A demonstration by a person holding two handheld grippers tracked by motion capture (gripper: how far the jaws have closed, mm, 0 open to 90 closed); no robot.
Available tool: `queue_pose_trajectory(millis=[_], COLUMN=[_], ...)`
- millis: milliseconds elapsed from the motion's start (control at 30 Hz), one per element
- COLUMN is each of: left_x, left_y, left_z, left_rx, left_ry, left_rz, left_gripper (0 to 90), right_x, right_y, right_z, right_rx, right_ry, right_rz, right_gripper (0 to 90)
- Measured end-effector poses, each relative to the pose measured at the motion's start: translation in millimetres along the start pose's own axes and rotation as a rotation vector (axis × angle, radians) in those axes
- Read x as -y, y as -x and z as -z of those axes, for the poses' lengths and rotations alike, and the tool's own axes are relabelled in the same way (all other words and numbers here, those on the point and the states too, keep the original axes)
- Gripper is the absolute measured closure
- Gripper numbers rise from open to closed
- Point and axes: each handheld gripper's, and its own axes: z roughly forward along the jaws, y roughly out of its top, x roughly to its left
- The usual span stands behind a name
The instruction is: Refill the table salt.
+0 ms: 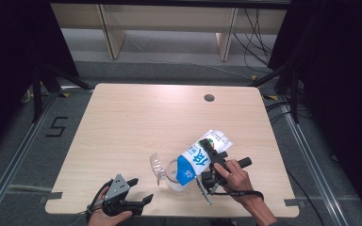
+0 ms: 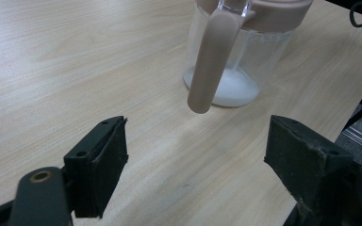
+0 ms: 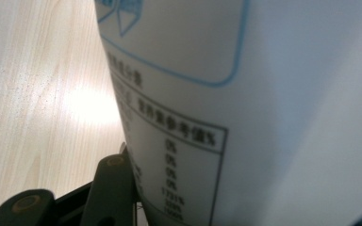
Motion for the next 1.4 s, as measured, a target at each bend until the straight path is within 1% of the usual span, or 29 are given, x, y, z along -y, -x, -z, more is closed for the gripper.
queue_pose_trajectory(millis=[33,67,100,133,267,300,333,400,467,500,533,567,600,633,667,700,767,800,833,1000,1033,1067,1100,1133,1200,1233,1267,1367,1400], left_x=[0.2,0.4,0.6,0.6,0.7,0.5,0.1,0.6,0.1,0.0,0.2,0.6,0.6,0.4,0.0,-0.1,-0.1,0.3,0.4,0.1,0.2,0.2,0.3,0.2,0.2,0.3,0.2,0.2,0.2], left_y=[0.2,0.9,1.4,1.5,2.0,1.6,0.7,1.4,0.7,0.5,0.5,1.4,1.9,1.4,0.5,0.1,0.1,1.3,1.5,1.8,1.6,1.4,1.4,1.2,1.4,1.3,1.3,1.4,1.4], left_z=[0.1,-0.2,-0.4,-0.4,-0.6,-0.6,-0.4,-0.4,-0.3,-0.4,0.0,-0.4,-0.7,-0.5,-0.3,-0.2,0.0,-0.3,-0.4,0.6,0.4,0.0,-0.2,0.2,-0.1,-0.1,0.0,0.0,0.1], left_rx=[0.0,-0.002,-0.003,-0.003,-0.005,0.0,0.0,-0.003,0.001,0.001,-0.001,-0.002,-0.002,0.0,0.0,0.001,0.0,-0.003,-0.003,-0.011,-0.007,-0.003,-0.002,-0.002,-0.004,-0.004,-0.004,-0.003,-0.003], left_ry=[-0.003,-0.002,-0.001,-0.001,0.004,0.004,0.004,-0.001,0.003,0.004,-0.004,-0.001,0.004,0.004,0.004,0.003,0.003,0.004,0.005,0.002,0.003,0.005,0.008,0.002,0.005,0.005,0.005,0.004,0.004], left_rz=[0.004,0.016,0.024,0.025,0.03,0.024,0.007,0.025,0.006,0.004,0.008,0.024,0.03,0.019,0.004,0.0,0.0,0.022,0.027,0.028,0.027,0.026,0.026,0.023,0.027,0.027,0.026,0.026,0.025], left_gripper=[20.8,20.8,20.8,20.9,20.8,20.8,20.8,20.8,20.8,20.8,20.8,20.8,20.8,20.8,20.8,20.8,20.8,20.8,20.8,20.8,20.8,20.8,20.8,20.8,20.8,20.8,20.8,20.8,20.8], right_x=[0.1,0.1,0.0,0.2,0.5,0.4,0.4,0.2,0.1,0.0,-0.1,-0.1,-0.1,-0.1,0.0,-0.1,-0.1,-0.4,-0.4,-0.3,-0.1,0.3,0.2,0.2,0.2,0.4,0.5,0.6,0.4], right_y=[0.0,-0.2,-2.4,-2.8,1.1,1.2,-0.4,-2.0,-1.7,-2.1,-4.5,-3.9,-3.8,-4.7,-3.7,-3.7,-3.7,-3.5,-3.6,-3.8,-4.6,-3.3,-3.5,-1.8,-1.5,-2.9,-3.4,-3.2,-3.5], right_z=[-0.3,-0.2,1.2,1.2,-0.2,-0.2,0.4,0.3,0.2,0.5,1.9,1.5,1.5,1.9,1.5,1.5,1.5,2.0,1.9,2.1,2.2,1.6,1.8,1.7,1.6,1.6,1.9,1.9,2.2], right_rx=[0.0,0.001,-0.012,-0.012,0.001,0.001,-0.005,-0.007,-0.007,-0.012,-0.015,-0.014,-0.015,-0.019,-0.013,-0.014,-0.014,-0.016,-0.016,-0.017,-0.02,-0.016,-0.016,-0.011,-0.011,-0.015,-0.015,-0.014,-0.013], right_ry=[0.005,0.005,-0.019,-0.018,0.008,0.008,-0.004,-0.004,-0.002,-0.007,-0.027,-0.022,-0.021,-0.027,-0.02,-0.021,-0.022,-0.028,-0.025,-0.027,-0.028,-0.018,-0.021,-0.016,-0.015,-0.018,-0.022,-0.021,-0.025], right_rz=[-0.001,-0.005,-0.038,-0.044,0.006,0.005,-0.015,-0.032,-0.024,-0.032,-0.064,-0.055,-0.056,-0.066,-0.055,-0.056,-0.056,-0.053,-0.054,-0.054,-0.064,-0.048,-0.052,-0.033,-0.028,-0.046,-0.052,-0.05,-0.057], right_gripper=[54.3,54.4,54.5,54.6,54.6,54.7,54.6,54.8,54.8,54.9,55.0,55.0,55.0,55.0,55.0,55.0,55.0,55.0,55.0,55.3,55.2,55.2,55.2,55.2,55.4,55.5,55.5,55.6,55.6])
